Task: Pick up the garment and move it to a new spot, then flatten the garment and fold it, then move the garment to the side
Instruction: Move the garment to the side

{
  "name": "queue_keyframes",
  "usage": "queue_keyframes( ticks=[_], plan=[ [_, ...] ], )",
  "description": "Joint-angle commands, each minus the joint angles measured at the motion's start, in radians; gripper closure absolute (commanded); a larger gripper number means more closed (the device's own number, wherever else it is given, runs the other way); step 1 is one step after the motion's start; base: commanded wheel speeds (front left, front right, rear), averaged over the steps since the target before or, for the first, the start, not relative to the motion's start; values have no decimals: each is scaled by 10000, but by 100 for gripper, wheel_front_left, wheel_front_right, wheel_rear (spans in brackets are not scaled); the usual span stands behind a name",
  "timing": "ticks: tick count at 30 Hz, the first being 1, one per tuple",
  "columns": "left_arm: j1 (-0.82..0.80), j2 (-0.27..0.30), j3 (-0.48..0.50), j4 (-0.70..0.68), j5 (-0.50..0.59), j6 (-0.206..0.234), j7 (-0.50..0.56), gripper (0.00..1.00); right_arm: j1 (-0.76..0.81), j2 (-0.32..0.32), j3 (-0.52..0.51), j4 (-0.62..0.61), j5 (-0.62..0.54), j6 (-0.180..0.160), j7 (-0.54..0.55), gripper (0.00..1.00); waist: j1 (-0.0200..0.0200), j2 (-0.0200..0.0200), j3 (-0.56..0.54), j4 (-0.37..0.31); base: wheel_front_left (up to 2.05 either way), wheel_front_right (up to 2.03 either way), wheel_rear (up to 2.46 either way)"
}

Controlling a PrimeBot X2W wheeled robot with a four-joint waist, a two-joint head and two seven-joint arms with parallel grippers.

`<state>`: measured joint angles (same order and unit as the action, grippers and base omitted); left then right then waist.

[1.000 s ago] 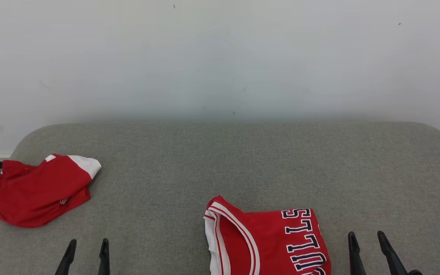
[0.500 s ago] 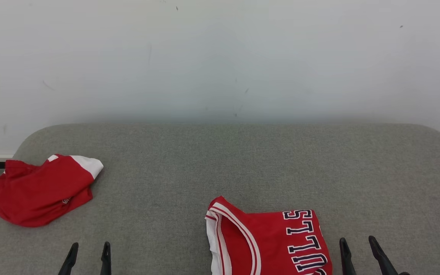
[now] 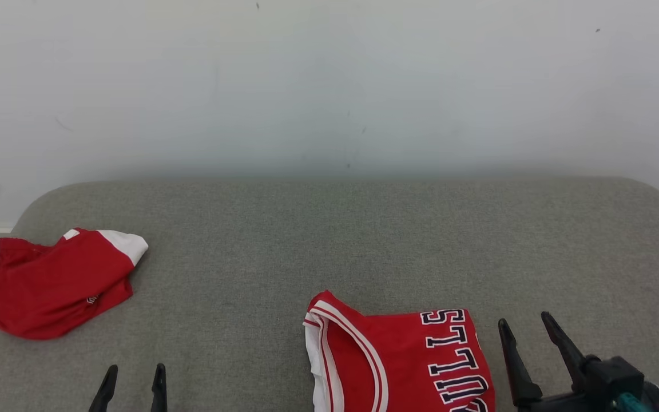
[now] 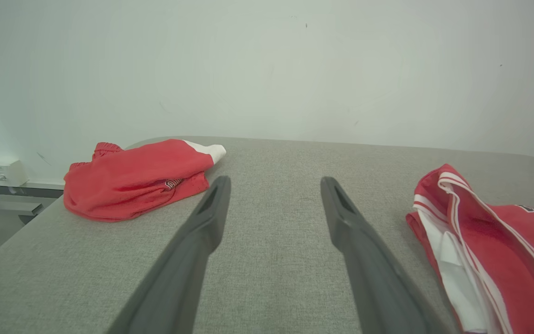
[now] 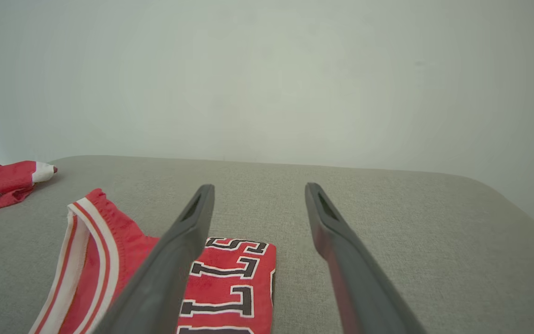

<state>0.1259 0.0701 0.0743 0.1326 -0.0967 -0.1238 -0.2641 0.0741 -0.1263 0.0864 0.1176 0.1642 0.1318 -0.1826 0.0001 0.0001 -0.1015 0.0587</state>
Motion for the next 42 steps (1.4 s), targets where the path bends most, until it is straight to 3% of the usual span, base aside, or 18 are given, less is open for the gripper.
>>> queue_keyframes(
  ticks=[1,10,27,28,30,42],
  plan=[
    [-111,2,-5,-15,-7,-11,-1,0,-293,-93,36,161,-52,-24,178,0,-1,-1,105,11,0,0,0],
    [-461,23,-165,53,-146,-46,-1,0,-2092,-345,402,2626,222,-26,1231,0,-1,-1,658,366,0,0,0],
    [-947,69,-225,175,-345,-60,-1,0,-3656,217,877,7387,460,-26,736,0,-1,-1,1352,504,0,0,0],
    [-987,61,-263,193,-348,-60,-1,0,-3718,268,901,7618,562,-26,711,65,-1,-1,1356,532,0,0,0],
    [-1006,49,-277,215,-380,-53,-1,0,-3838,333,1010,7981,668,-26,618,100,-1,-1,1355,560,0,0,0],
    [-1379,-53,-196,-129,-571,-51,-1,0,-6257,-299,1698,8193,1231,-27,500,100,-1,-1,2172,495,0,0,0]
  ],
)
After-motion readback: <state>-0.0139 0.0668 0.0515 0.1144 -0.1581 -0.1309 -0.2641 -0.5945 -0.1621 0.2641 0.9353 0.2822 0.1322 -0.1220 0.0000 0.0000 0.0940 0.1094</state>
